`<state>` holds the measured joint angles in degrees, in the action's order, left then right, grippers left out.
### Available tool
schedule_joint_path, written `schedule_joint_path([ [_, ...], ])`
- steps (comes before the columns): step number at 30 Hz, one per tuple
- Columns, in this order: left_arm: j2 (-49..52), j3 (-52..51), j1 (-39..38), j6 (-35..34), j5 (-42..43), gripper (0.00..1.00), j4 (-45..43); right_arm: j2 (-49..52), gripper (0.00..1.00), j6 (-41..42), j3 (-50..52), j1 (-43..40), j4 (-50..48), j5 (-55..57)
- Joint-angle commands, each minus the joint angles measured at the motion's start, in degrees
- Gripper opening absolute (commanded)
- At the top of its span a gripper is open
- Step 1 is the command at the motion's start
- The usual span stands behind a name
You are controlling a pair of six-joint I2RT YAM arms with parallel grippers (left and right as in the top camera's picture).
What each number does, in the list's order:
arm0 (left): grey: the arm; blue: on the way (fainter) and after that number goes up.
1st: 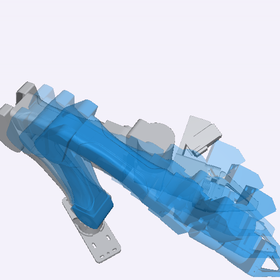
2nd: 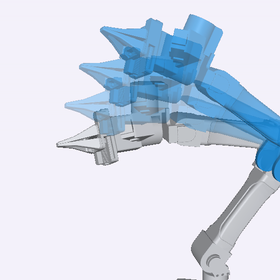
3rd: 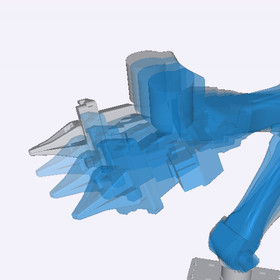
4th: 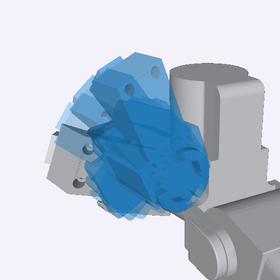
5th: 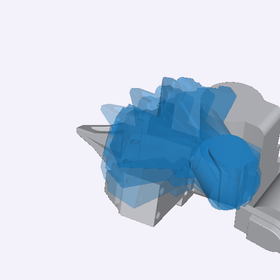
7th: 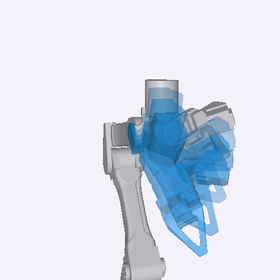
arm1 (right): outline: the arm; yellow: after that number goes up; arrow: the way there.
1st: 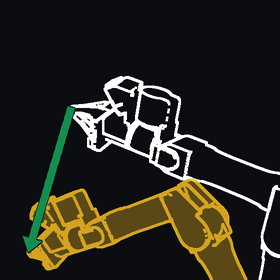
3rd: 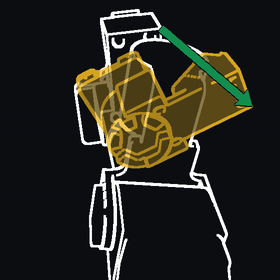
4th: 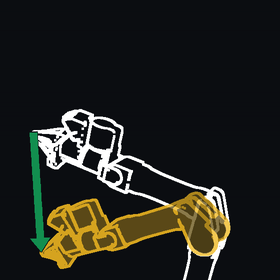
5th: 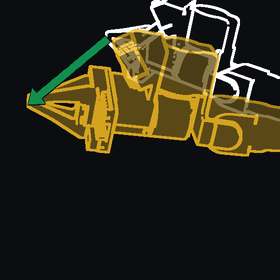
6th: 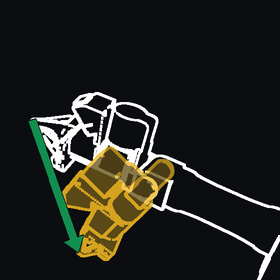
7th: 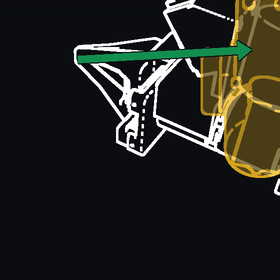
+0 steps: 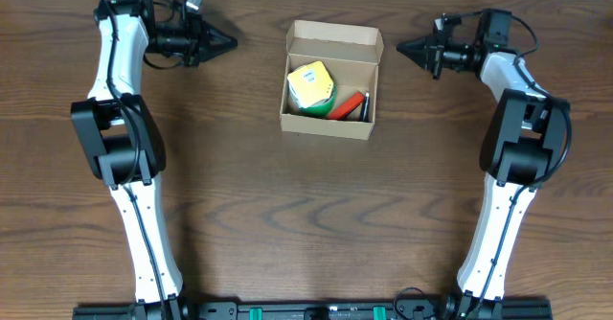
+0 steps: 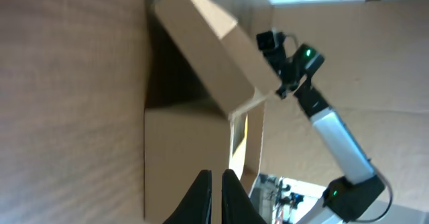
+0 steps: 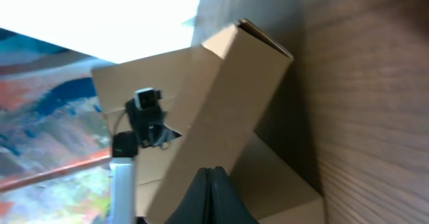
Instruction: Pack container
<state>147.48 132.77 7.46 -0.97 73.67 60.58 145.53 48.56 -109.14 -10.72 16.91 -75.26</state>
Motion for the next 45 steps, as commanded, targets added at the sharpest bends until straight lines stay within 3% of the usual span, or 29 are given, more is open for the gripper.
schedule_joint_path([
  [1, 3.1, 0.1, 0.3, -12.5, 4.6, 0.08, -5.2, 0.9, 0.01, 9.6, -0.1, 0.5, -3.3, -2.5],
  [7, 5.0, 0.1, -0.4, -24.2, 4.0, 0.07, -15.4, 2.2, 0.02, 10.6, -0.1, 0.7, -3.9, -1.5],
  [12, 5.1, 0.1, -0.5, -29.0, 0.2, 0.06, -17.8, 3.0, 0.01, 10.6, -0.1, 1.6, -3.9, 0.4],
  [37, 8.8, 0.1, -5.0, -31.0, -3.5, 0.06, -15.5, 6.3, 0.01, 10.5, -0.1, 6.1, -3.4, 6.9],
  [45, 8.8, 0.1, -5.2, -32.8, 0.6, 0.06, -23.1, 6.3, 0.01, 10.7, -0.2, 6.0, -18.5, 2.9],
])
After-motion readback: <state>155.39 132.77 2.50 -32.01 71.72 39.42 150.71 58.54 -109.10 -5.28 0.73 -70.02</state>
